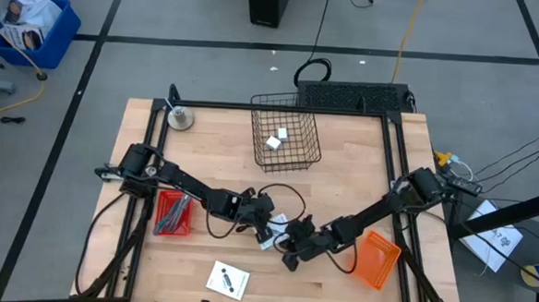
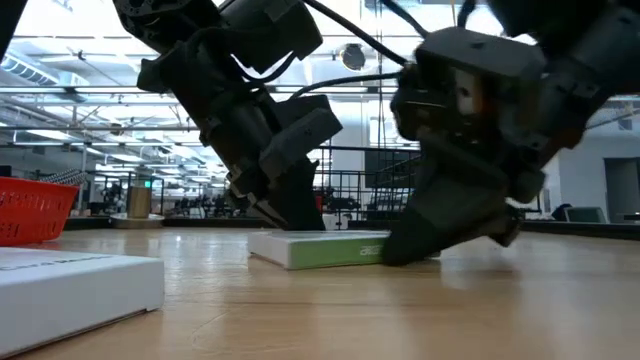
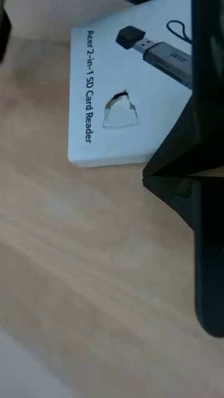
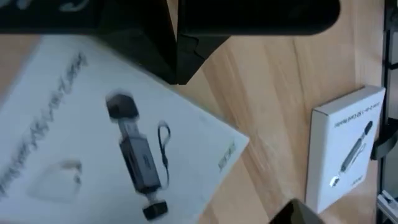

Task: Pick and place items into bin
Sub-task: Put the right card reader box into the orange basket

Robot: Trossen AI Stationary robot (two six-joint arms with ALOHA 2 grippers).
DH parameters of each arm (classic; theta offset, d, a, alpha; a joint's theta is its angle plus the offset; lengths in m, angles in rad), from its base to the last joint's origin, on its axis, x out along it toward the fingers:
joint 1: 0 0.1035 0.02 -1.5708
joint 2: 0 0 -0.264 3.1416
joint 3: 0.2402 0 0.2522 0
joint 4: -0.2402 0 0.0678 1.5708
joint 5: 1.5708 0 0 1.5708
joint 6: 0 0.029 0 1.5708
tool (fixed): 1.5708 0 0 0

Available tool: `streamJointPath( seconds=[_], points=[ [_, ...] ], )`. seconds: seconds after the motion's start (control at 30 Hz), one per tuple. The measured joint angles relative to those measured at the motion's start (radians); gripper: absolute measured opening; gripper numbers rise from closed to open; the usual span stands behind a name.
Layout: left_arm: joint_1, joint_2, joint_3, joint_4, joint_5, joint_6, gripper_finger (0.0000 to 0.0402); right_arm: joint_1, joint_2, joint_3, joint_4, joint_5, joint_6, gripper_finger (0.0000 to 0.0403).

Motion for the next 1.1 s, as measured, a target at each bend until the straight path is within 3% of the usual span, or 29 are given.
streamJointPath(
  seconds=[0.6,0.9,1.1],
  points=[
    [-0.035,0.0,0.0,-0.006,-0.013,-0.02,0.0016,0.034,-0.044,0.013,-0.014,0.195,-0.196,0.0],
    [-0.035,0.0,0.0,-0.004,-0.014,-0.016,0.0004,0.033,-0.046,0.013,0.016,0.216,-0.279,0.0],
    [-0.036,0.0,0.0,-0.002,-0.017,-0.017,0.0023,0.032,-0.05,0.017,0.09,0.227,-0.373,0.0]
  ],
)
